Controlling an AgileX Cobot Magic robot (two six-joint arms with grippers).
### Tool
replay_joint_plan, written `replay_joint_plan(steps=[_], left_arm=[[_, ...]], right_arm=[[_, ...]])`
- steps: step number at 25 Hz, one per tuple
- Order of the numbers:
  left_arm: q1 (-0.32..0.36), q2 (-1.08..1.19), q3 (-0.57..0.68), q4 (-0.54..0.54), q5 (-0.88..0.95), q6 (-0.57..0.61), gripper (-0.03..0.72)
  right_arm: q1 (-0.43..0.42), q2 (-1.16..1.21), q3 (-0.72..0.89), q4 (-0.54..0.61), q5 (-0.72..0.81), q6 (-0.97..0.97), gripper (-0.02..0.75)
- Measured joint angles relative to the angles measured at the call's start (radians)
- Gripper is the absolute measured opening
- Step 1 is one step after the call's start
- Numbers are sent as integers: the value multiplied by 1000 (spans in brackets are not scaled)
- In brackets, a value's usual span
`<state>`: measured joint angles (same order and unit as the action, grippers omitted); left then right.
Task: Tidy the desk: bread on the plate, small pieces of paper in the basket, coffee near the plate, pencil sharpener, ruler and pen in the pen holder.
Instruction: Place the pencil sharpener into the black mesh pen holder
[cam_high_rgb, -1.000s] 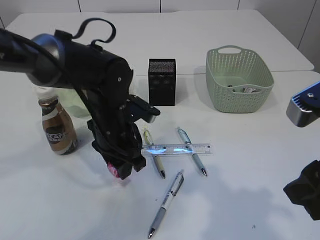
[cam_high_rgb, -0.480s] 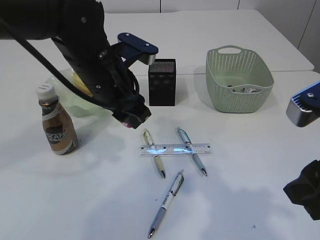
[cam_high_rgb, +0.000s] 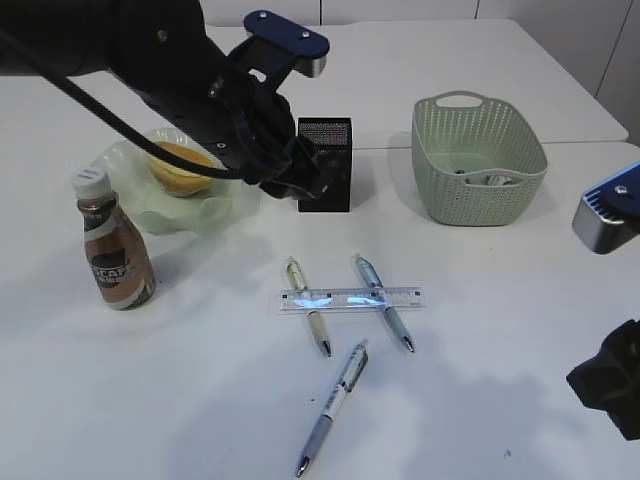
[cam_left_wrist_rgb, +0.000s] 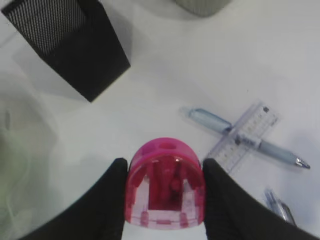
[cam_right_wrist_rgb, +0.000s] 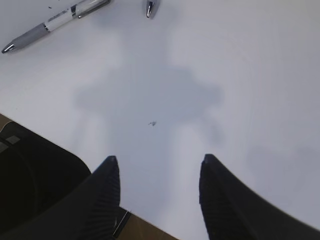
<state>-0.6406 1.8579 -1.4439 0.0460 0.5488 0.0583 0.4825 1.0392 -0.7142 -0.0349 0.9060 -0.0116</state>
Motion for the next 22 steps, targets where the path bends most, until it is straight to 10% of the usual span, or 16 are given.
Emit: replay_joint_plan(steps=[22], left_arm=[[104, 46, 3, -231, -518, -2, 298]], right_arm=[[0, 0, 0, 0, -26, 0, 407]])
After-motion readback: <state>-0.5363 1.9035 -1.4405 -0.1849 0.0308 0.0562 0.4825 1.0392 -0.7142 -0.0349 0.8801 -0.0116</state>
